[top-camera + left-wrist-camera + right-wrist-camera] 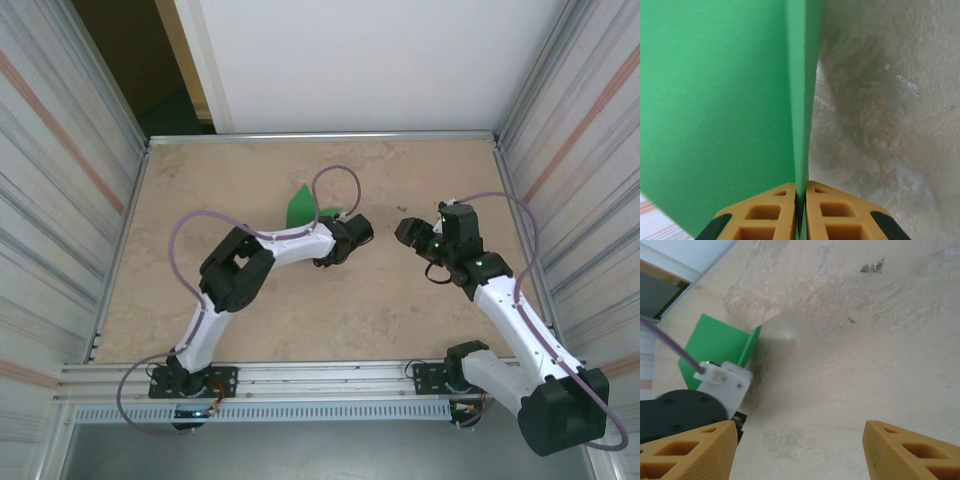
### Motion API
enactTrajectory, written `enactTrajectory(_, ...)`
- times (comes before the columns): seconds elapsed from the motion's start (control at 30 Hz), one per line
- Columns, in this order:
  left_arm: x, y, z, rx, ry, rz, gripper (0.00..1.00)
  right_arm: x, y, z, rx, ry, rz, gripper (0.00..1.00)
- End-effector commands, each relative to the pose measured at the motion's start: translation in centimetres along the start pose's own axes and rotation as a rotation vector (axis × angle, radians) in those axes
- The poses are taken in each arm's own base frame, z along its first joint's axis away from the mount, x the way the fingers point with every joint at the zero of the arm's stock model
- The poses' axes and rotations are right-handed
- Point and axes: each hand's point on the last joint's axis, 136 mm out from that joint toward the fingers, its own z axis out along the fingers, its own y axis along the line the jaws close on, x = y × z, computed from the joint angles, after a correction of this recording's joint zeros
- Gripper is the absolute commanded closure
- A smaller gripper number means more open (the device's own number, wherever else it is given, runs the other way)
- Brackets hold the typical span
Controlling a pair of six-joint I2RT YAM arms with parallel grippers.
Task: Fold a paper plane with a square sheet of paper (pick it up from the middle)
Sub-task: Turn over the paper at the center of the table.
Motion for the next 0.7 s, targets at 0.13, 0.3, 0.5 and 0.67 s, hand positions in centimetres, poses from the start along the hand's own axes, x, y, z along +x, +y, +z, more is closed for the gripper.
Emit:
enactTrajectory(0.13,0.2,-0.6,0.4,-0.022,0.028,0.019,0.82,0.2,-1.1,-0.1,0.029,-0.007,0.025,0.34)
enactTrajectory(0.3,0.4,-2.2,0.4,0.067,0.032,-0.026,0.79,0.4,-1.2,0.2,0.030,0.005,0.033,0.34)
enactTrajectory(0.5,0.0,-3.7,-0.8,0.209,0.020,-0.102,0.74,0.6,-1.3,0.7,0.033,0.019,0.042,0.34)
enactTrajectory(0.67,-1.0,-5.5,-5.4,0.514,-0.058,-0.223,0.66,0.8,-1.2,0.8,0.018,0.019,0.057,0.33)
